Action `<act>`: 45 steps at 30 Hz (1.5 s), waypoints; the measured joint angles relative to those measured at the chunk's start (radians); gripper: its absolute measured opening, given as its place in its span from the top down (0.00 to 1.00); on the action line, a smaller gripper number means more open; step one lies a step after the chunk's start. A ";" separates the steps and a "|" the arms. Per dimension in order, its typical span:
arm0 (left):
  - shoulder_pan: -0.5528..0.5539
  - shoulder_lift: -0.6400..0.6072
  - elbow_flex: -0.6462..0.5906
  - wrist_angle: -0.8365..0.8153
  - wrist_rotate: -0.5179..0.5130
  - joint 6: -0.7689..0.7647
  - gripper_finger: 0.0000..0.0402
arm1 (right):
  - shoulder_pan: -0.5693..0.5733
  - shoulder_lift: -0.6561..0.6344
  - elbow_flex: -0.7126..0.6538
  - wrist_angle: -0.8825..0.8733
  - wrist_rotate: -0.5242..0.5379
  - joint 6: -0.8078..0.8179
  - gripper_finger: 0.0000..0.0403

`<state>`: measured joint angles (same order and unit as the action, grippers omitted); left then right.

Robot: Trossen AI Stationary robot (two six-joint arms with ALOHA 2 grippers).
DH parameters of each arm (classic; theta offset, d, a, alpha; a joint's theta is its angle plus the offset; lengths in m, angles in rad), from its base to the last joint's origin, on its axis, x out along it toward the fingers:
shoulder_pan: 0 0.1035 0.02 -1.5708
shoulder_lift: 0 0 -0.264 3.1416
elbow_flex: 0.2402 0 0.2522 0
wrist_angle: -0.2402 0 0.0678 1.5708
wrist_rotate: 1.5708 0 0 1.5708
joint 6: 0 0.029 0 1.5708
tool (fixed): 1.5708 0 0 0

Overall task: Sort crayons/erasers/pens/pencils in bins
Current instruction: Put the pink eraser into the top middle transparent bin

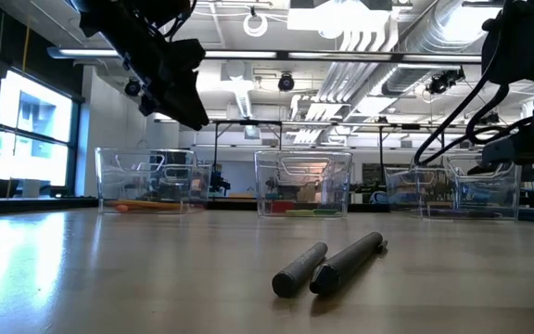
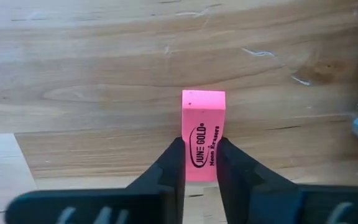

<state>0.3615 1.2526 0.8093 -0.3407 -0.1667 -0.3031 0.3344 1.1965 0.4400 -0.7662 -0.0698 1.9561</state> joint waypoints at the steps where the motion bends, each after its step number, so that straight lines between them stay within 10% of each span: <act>1: 0.004 0.000 0.000 -0.009 0.005 0.000 0.67 | 0.000 0.000 0.000 0.000 0.000 -0.003 0.88; 13: 0.008 0.000 0.000 -0.030 0.008 0.026 0.67 | 0.000 0.005 0.060 0.116 0.079 -0.117 0.92; 27: 0.006 0.000 0.000 -0.030 0.008 0.027 0.67 | -0.118 0.004 0.063 0.826 0.432 -0.468 0.92; 39: 0.005 0.000 0.000 -0.030 0.008 0.027 0.67 | -0.422 0.004 0.063 1.200 0.376 -0.905 0.92; 45: 0.004 0.000 0.000 -0.033 0.008 0.027 0.67 | -0.530 0.003 0.168 1.054 0.328 -1.088 0.92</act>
<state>0.3660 1.2526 0.8089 -0.3733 -0.1589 -0.2764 -0.1957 1.1998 0.6081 0.2874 0.2581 0.8678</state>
